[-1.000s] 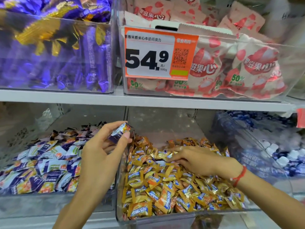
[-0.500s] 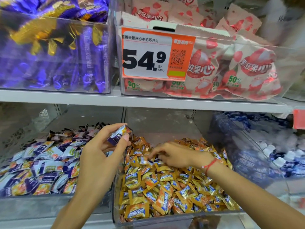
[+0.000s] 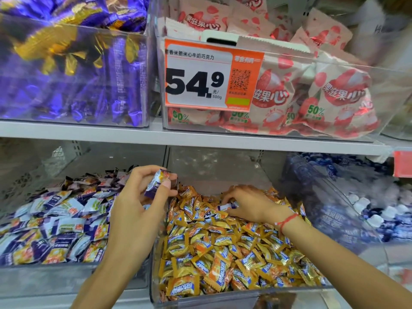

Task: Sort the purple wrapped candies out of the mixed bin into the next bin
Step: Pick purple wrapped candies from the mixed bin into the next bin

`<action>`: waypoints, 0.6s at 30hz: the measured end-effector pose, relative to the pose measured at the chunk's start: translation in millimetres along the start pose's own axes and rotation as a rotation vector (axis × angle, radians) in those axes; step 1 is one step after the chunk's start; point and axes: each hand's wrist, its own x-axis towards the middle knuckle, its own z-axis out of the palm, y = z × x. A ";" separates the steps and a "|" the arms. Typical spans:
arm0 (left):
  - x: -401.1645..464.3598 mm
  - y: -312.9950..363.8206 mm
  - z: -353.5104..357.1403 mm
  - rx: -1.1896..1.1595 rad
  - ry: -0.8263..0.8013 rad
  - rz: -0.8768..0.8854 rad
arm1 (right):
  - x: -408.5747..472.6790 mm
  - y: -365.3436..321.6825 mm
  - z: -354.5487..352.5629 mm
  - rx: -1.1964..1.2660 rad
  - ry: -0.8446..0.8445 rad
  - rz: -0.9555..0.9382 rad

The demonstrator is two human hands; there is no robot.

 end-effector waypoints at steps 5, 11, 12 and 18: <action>-4.0 3.1 -5.9 0.079 -0.080 0.012 | -19.4 -5.5 -18.2 0.545 0.107 0.084; -5.0 0.7 -3.2 0.106 -0.152 -0.011 | -51.5 -67.9 -61.0 1.131 0.425 -0.109; -5.5 2.4 -1.2 0.092 -0.165 -0.020 | -54.7 -82.0 -67.2 1.134 0.473 -0.165; -8.0 6.8 5.0 0.083 -0.174 0.007 | -55.1 -103.3 -72.1 1.110 0.388 -0.298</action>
